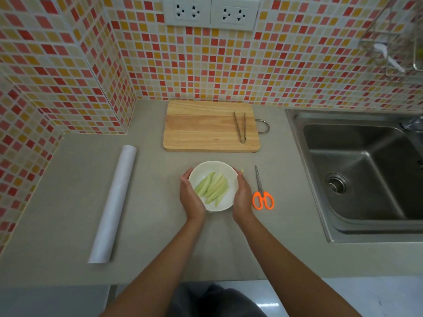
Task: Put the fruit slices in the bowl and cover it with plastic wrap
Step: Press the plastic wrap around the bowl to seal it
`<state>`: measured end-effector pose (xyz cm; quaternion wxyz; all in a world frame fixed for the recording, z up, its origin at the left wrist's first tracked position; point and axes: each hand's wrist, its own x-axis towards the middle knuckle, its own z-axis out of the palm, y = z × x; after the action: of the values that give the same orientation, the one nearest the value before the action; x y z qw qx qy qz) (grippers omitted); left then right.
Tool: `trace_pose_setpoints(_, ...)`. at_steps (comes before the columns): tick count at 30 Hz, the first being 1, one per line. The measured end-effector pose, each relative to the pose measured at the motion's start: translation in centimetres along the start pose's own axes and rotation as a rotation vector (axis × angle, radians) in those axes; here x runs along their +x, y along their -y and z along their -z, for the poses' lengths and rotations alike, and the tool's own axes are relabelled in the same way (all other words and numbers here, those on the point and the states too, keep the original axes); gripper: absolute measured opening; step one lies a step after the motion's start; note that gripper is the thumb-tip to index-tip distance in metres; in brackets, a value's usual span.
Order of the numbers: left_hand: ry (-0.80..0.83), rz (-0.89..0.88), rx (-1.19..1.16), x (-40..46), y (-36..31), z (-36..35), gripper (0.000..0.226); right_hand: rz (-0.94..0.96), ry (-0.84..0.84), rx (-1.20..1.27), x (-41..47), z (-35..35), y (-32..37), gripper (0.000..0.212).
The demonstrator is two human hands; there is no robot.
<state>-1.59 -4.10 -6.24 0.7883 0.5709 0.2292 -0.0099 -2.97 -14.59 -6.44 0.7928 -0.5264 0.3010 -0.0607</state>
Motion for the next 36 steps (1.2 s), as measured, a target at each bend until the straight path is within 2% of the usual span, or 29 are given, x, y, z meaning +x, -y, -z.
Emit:
trace_pose_setpoints(3, 0.12, 0.037, 0.016, 1.4, -0.5, -0.1, 0.066, -0.051, -0.045, 0.049, -0.5, 0.4, -0.8, 0.033)
trace_pose_setpoints(8, 0.197, 0.018, 0.152, 2.1, -0.9, 0.4, 0.062, -0.061, -0.038, 0.0, -0.6, 0.7, -0.7, 0.035)
trace_pose_setpoints(10, 0.239, 0.051, 0.167, 2.9, -1.3, 0.6, 0.063, -0.039, -0.042, -0.054, -0.4, 1.1, -0.1, 0.044)
trace_pose_setpoints(12, 0.205, 0.024, 0.153, 3.2, -1.6, 1.1, 0.063, 0.0, -0.042, -0.066, -0.2, 1.1, 0.7, 0.05)
trace_pose_setpoints(16, 0.052, -0.057, 0.036, 1.0, -0.3, 0.9, 0.057, 0.022, -0.03, 0.026, 0.9, 0.8, 2.4, 0.047)
trace_pose_setpoints(19, -0.006, -0.053, 0.016, -0.6, 0.6, -0.2, 0.053, 0.006, 0.064, -0.005, 1.4, 0.1, 2.2, 0.034)
trace_pose_setpoints(21, -0.034, -0.069, 0.031, -0.4, 0.3, -0.7, 0.053, 0.023, 0.037, -0.024, 1.2, -0.2, 1.7, 0.032)
trace_pose_setpoints(25, 0.027, -0.017, 0.005, 0.7, -0.2, -0.9, 0.06, 0.104, -0.008, -0.053, 1.0, 0.1, 0.6, 0.037)
trace_pose_setpoints(31, 0.13, 0.039, -0.076, 1.5, -0.3, -0.8, 0.067, 0.114, -0.018, -0.052, 0.5, 0.5, 0.1, 0.04)
trace_pose_setpoints(36, 0.215, 0.059, 0.04, 3.1, -1.3, -0.4, 0.073, 0.068, 0.01, -0.02, 0.2, 0.4, 0.3, 0.045)
